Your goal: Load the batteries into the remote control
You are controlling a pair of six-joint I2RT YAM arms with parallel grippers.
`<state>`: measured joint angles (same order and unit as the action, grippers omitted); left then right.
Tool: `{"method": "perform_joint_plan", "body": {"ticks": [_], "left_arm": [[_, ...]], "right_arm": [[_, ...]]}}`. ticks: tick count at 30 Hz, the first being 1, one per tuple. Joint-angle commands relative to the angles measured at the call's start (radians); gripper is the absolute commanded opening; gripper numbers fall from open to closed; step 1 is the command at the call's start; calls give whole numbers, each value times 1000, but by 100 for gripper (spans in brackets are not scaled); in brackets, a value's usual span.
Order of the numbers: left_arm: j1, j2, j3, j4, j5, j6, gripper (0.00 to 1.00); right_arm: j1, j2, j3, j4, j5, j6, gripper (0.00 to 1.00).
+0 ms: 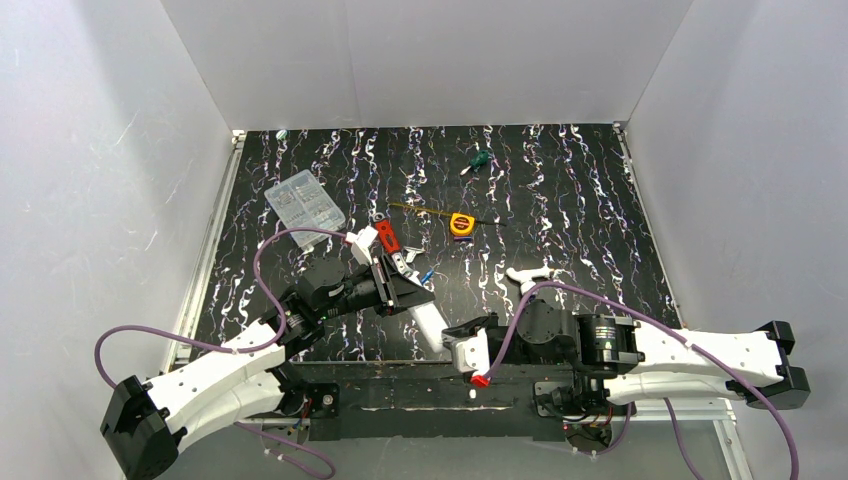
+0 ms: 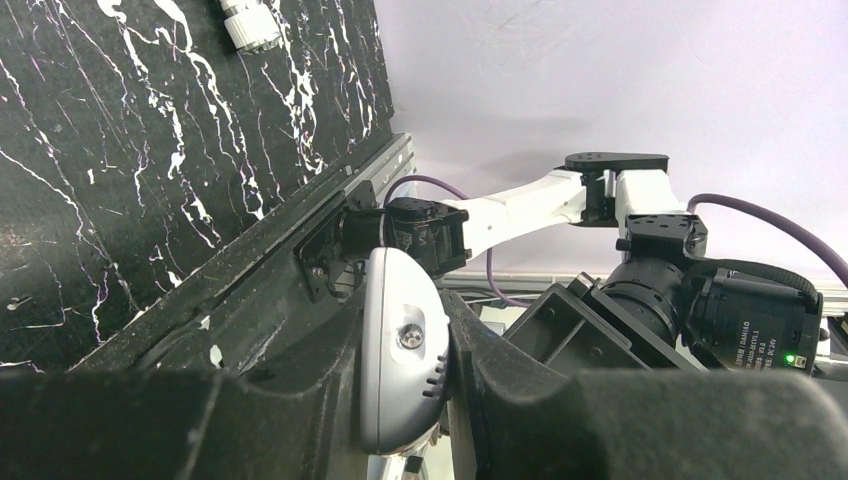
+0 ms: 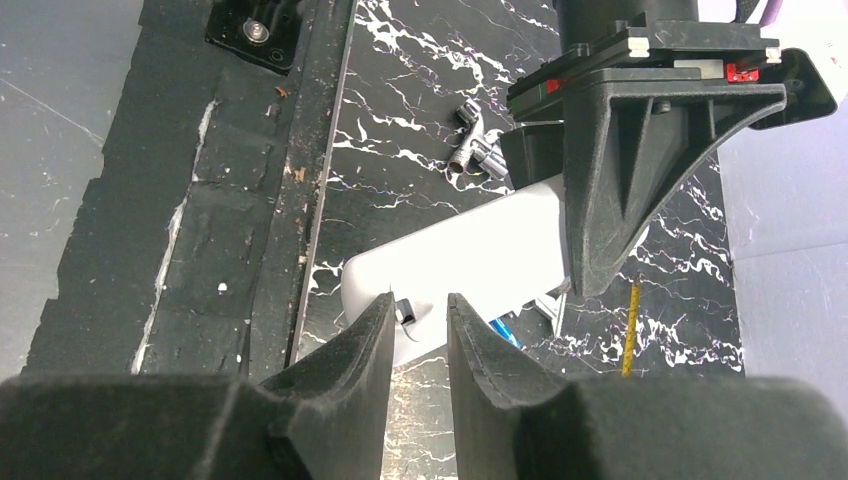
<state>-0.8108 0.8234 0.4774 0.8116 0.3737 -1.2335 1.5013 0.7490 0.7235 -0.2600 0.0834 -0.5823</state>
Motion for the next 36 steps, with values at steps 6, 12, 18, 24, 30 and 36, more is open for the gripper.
{"method": "perform_joint_plan", "body": {"ticks": [6, 12, 18, 24, 30, 36], "left_arm": [[1, -11, 22, 84, 35, -14, 0], [0, -8, 22, 89, 36, -16, 0], [0, 0, 21, 96, 37, -19, 0], [-1, 4, 21, 100, 37, -21, 0], [0, 6, 21, 101, 39, -21, 0], [-1, 2, 18, 98, 39, -21, 0]], "right_arm": [[4, -11, -8, 51, 66, -28, 33], [4, -27, -13, 67, 85, -34, 33], [4, -39, -16, 82, 90, -39, 34], [4, -51, -18, 92, 91, -40, 34], [4, -55, -21, 104, 98, -44, 34], [4, -59, -21, 110, 99, -46, 34]]}}
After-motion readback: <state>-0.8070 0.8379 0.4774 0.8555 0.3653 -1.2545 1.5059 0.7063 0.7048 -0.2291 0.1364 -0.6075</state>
